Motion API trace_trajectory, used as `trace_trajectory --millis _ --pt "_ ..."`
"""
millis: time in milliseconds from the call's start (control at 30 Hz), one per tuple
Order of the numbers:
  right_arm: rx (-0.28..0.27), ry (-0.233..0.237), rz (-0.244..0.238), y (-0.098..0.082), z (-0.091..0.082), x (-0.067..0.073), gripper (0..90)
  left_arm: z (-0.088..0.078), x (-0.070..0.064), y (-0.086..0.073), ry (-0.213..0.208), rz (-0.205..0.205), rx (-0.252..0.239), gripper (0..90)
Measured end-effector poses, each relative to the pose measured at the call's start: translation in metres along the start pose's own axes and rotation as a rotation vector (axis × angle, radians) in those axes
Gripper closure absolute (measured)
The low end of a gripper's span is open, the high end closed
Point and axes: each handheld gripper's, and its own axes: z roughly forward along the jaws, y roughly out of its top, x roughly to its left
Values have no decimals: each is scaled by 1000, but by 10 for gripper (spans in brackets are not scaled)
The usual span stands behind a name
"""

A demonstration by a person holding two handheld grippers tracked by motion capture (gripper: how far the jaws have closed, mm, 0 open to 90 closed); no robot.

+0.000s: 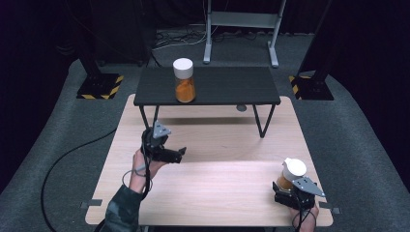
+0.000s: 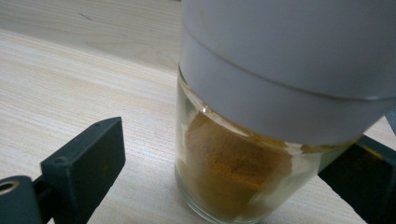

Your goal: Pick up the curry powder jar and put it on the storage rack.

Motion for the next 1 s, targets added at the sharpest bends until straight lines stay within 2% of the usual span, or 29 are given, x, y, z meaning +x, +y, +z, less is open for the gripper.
trace_trajectory --millis 233,300,400,500,600,800,1000 --pt "0 0 4 0 0 0 27 11 -24 -46 1 -21 31 1" --pt "-1 0 7 0 0 0 27 13 -30 -57 2 -31 28 1" --pt "3 -3 4 1 0 0 27 13 -43 -74 30 -58 7 1" --pt "-2 -4 9 0 0 0 27 13 -48 -83 43 -76 -19 1" --pt "4 -5 7 1 0 1 28 14 -53 -87 58 -60 -3 1" --pt "7 -5 6 1 1 0 28 13 -50 -98 81 -93 -11 2" --pt "8 -5 4 2 1 1 28 13 -47 -106 76 -115 -3 1"
